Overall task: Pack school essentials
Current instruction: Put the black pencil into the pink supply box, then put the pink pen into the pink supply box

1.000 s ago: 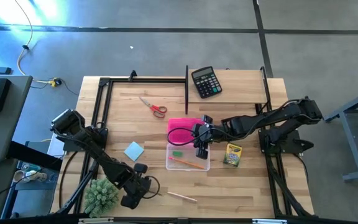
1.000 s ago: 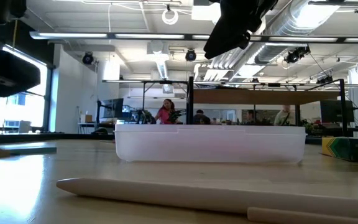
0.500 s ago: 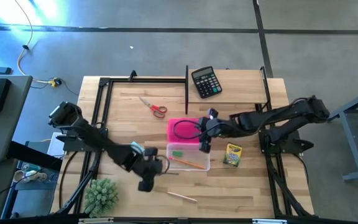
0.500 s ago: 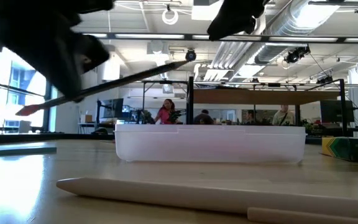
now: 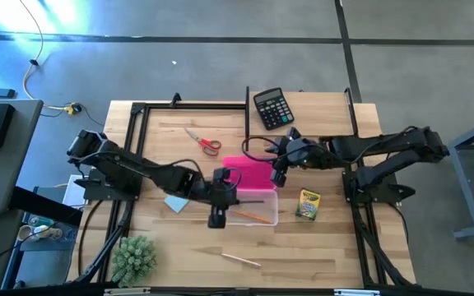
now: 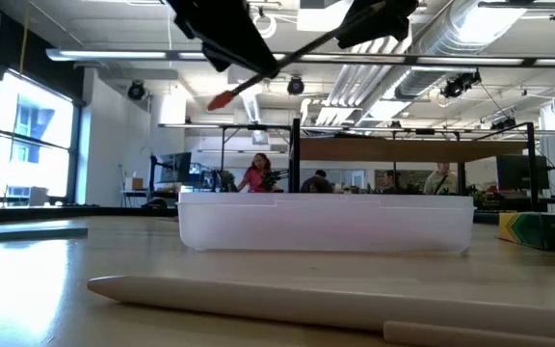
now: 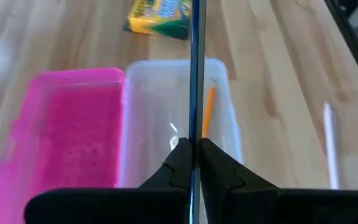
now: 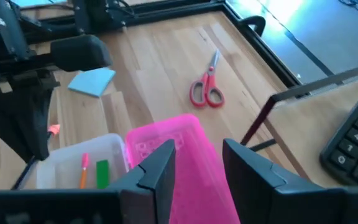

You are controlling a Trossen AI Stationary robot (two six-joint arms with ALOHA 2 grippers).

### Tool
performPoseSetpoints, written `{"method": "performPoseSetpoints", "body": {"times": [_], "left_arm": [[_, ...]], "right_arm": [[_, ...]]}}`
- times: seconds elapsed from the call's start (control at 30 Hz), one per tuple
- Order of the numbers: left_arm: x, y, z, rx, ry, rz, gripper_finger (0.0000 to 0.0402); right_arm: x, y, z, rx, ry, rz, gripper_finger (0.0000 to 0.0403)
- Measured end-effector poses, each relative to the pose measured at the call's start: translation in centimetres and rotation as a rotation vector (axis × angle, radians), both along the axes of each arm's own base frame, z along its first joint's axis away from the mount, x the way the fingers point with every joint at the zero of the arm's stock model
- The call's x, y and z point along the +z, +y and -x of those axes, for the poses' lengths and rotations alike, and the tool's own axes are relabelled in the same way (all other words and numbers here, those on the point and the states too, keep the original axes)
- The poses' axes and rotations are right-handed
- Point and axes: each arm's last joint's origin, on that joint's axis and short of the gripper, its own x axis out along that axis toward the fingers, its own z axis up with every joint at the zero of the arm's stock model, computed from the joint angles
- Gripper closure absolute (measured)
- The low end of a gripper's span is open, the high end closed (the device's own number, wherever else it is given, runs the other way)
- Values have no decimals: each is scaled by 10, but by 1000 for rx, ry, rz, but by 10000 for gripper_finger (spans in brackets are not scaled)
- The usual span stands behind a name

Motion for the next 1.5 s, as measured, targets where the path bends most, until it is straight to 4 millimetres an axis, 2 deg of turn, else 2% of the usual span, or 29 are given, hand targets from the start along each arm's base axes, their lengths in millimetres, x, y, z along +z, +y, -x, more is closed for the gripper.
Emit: {"method": "performPoseSetpoints", "body": {"times": [0.3, 0.73, 1.0, 1.5], "left_arm": [[-38, 14, -19, -23, 88, 76, 398], [-67, 16, -27, 22, 170, 119, 387], [-72, 16, -28, 29, 179, 121, 375], [-67, 18, -30, 51, 170, 95, 273]], "right_arm": [[-4, -3, 4, -25, 54, -23, 277], [-6, -3, 6, -44, 72, -46, 277], [-7, -3, 6, -44, 78, -51, 277], [-10, -1, 9, -6, 123, -73, 277]]}}
